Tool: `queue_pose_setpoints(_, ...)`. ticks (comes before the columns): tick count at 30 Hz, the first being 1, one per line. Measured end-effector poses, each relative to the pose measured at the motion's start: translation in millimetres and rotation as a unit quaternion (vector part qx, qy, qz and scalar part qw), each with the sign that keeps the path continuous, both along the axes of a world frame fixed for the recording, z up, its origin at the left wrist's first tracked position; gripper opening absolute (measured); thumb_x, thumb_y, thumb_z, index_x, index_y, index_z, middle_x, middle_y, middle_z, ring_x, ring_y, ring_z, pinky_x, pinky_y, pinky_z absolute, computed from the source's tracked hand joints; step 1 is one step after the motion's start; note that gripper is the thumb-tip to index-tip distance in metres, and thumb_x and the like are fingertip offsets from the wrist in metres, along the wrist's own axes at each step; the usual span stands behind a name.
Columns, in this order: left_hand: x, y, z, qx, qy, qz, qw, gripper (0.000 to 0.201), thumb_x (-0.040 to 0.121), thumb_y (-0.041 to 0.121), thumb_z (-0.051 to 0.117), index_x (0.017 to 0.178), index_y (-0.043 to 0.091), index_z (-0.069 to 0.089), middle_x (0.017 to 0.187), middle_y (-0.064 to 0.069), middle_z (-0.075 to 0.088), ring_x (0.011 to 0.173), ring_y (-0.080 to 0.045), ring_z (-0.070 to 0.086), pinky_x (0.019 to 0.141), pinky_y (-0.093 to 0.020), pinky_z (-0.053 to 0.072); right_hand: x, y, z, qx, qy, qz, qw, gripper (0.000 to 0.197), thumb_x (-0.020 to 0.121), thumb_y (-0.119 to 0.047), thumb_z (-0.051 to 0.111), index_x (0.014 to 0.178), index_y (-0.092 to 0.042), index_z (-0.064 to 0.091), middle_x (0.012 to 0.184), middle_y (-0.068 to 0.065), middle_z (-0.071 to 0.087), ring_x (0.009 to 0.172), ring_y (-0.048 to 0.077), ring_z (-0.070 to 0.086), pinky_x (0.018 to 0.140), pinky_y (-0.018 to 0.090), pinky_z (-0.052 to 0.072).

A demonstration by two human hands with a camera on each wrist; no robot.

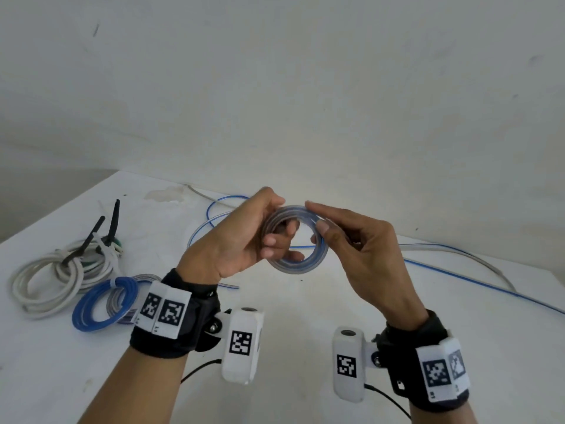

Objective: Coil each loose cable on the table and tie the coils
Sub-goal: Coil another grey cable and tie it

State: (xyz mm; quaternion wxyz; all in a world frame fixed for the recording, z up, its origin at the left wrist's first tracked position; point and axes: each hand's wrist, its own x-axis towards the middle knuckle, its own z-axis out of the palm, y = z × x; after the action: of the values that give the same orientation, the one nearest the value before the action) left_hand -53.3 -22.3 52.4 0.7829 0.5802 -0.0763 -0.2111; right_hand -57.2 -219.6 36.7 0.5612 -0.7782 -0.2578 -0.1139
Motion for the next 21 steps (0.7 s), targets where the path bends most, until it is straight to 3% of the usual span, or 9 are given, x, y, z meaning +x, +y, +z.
queue_pose_setpoints(2,2,-2,-5,0.043,0.002,-0.006,0.999,0.054,0.101,0.032,0.027,0.061,0.010,0.056,0.046,0.000,0.023,0.040,-0.017,0.022,0.072,-0.033,0.057,2,-2,-4,-0.029,-0.003,0.013,1.000,0.031,0.102,-0.023,0.062,0.120,-0.046,0.071,0.088,0.008,0.075,0.076,0.052,0.060,0.071,0.058,0.052)
queue_pose_setpoints(6,4,-1,-7,0.041,-0.019,0.015,0.999,0.054,0.104,0.031,0.030,0.063,0.010,0.057,0.046,0.004,0.021,0.042,-0.014,0.020,0.068,-0.031,0.055,1,2,-2,-0.024,-0.009,0.014,1.000,0.031,0.101,-0.022,0.062,0.120,-0.045,0.071,0.095,-0.001,0.077,0.080,0.050,0.062,0.074,0.059,0.054)
queue_pose_setpoints(9,4,-3,-4,-0.023,-0.026,0.060,0.998,0.051,0.104,0.029,0.034,0.063,0.009,0.057,0.048,0.006,0.017,0.042,-0.011,0.017,0.059,-0.029,0.048,2,3,-1,0.008,-0.013,-0.004,1.000,0.031,0.101,-0.019,0.061,0.122,-0.040,0.071,0.089,-0.006,0.077,0.074,0.035,0.062,0.069,0.042,0.053)
queue_pose_setpoints(11,5,-4,-3,-0.080,-0.025,0.079,0.993,0.049,0.104,0.028,0.034,0.065,0.008,0.056,0.050,0.006,0.013,0.041,-0.010,0.015,0.055,-0.028,0.044,3,4,-2,0.032,-0.017,-0.023,0.999,0.030,0.101,-0.017,0.060,0.121,-0.035,0.072,0.075,0.005,0.068,0.061,0.027,0.041,0.056,0.027,0.037)
queue_pose_setpoints(13,6,-6,-2,-0.130,-0.023,0.087,0.987,0.047,0.103,0.027,0.033,0.067,0.008,0.056,0.053,0.005,0.010,0.044,-0.011,0.011,0.053,-0.026,0.041,3,6,-3,0.058,-0.021,-0.036,0.997,0.029,0.101,-0.014,0.060,0.120,-0.031,0.072,0.064,-0.009,0.059,0.056,0.009,0.033,0.055,0.017,0.031)
queue_pose_setpoints(15,6,-9,-2,-0.159,-0.017,0.096,0.982,0.046,0.102,0.027,0.033,0.067,0.008,0.055,0.054,0.005,0.009,0.047,-0.013,0.009,0.052,-0.025,0.039,2,9,-3,0.085,-0.012,-0.042,0.995,0.027,0.101,-0.015,0.061,0.121,-0.029,0.072,0.064,-0.015,0.062,0.052,0.006,0.038,0.056,0.016,0.034)
queue_pose_setpoints(16,5,-11,-2,-0.165,-0.017,0.100,0.981,0.045,0.102,0.027,0.033,0.067,0.009,0.056,0.054,0.005,0.009,0.048,-0.013,0.008,0.052,-0.025,0.039,1,11,-2,0.090,-0.008,-0.043,0.995,0.026,0.099,-0.019,0.064,0.121,-0.031,0.072,0.067,-0.010,0.065,0.052,0.013,0.039,0.056,0.022,0.037)
queue_pose_setpoints(18,5,-14,-3,-0.159,-0.020,0.104,0.982,0.045,0.102,0.027,0.032,0.068,0.009,0.056,0.054,0.004,0.010,0.047,-0.013,0.010,0.054,-0.025,0.040,0,13,-1,0.088,-0.008,-0.040,0.995,0.029,0.096,-0.026,0.069,0.121,-0.038,0.072,0.084,0.012,0.071,0.063,0.043,0.050,0.062,0.036,0.045)
queue_pose_setpoints(21,5,-9,-5,-0.103,-0.027,0.095,0.990,0.046,0.102,0.025,0.030,0.070,0.007,0.058,0.049,0.004,0.022,0.043,-0.013,0.021,0.062,-0.030,0.048,4,5,-3,0.070,-0.014,-0.030,0.997,0.031,0.094,-0.026,0.072,0.118,-0.046,0.073,0.098,0.022,0.071,0.082,0.060,0.057,0.071,0.054,0.053)
